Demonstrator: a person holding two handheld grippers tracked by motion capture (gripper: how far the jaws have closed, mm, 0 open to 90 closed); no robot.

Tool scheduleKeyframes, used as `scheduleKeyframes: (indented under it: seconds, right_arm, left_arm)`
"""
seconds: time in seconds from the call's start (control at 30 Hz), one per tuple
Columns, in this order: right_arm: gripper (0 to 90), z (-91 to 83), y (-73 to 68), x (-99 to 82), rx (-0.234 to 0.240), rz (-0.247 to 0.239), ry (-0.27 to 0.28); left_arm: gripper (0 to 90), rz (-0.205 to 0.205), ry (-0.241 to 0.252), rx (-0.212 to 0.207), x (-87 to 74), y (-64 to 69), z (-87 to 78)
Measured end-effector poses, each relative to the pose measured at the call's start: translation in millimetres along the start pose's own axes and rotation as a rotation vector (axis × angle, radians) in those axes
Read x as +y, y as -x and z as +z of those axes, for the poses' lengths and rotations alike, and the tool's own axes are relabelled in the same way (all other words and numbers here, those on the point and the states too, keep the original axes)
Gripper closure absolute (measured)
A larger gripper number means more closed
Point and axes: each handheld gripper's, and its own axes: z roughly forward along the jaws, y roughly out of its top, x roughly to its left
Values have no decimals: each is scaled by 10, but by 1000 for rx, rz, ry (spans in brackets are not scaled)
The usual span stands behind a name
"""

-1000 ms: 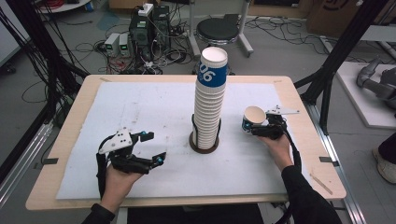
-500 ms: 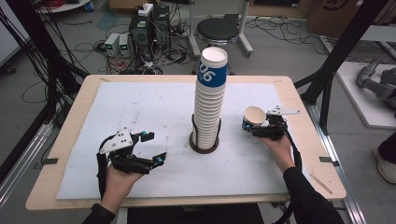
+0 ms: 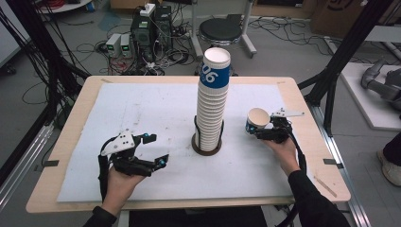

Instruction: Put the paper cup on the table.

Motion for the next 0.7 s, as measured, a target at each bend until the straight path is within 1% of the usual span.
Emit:
scheduleKeyframes:
  seconds: [0.17,0.2,0.43,0.7]
  right_arm:
    - [127,-1,-5,-6,-4,1,-12]
    - [127,-3,-7,-6,-13,0,-15]
    - [127,-31,10,-22,-21,3,-18]
    - [127,-152,11,-62,-27,11,-25]
  left_arm:
    - [129,0,-1,-3,0,0,7]
    - [129,0,-2,-3,-1,-1,8]
    - [129,0,-4,-5,-1,-2,7]
    - [129,0,-4,-3,1,-3,12]
